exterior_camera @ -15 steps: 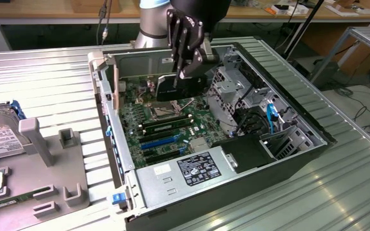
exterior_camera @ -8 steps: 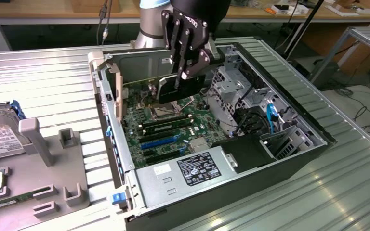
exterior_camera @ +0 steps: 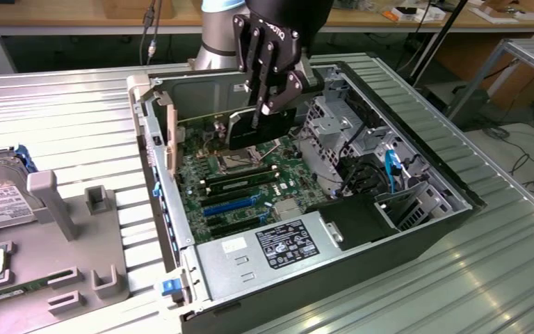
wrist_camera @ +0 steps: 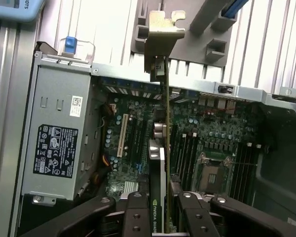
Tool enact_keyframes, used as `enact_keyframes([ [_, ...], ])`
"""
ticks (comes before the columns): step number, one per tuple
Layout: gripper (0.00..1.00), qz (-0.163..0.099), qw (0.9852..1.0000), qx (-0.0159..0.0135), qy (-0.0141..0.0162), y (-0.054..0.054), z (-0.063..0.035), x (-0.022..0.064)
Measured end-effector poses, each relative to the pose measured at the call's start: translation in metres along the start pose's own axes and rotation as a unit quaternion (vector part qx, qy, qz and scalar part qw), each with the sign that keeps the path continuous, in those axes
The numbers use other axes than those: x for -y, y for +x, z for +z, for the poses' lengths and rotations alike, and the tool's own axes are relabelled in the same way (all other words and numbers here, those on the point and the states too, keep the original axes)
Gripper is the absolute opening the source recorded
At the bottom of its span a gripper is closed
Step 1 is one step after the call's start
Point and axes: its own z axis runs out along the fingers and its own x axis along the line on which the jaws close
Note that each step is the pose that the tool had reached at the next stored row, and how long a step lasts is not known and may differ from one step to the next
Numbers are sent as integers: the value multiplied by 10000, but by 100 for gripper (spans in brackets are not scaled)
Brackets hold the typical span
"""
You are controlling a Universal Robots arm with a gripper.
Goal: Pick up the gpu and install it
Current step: 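Insert the gpu into the slot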
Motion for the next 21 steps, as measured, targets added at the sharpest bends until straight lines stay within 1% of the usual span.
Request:
enact_keyframes([
  [2,27,151,9999,7,5,-1,6,1],
  [4,27,233,9997,11,8,-5,12,19],
  [6,27,262,9997,12,8,-8,19,91],
  [10,27,270,9996,12,8,-7,27,166],
  [13,27,271,9996,13,9,-9,60,177],
  [16,27,270,9996,12,11,-15,139,182],
  [21,27,287,9996,16,16,-39,200,199],
])
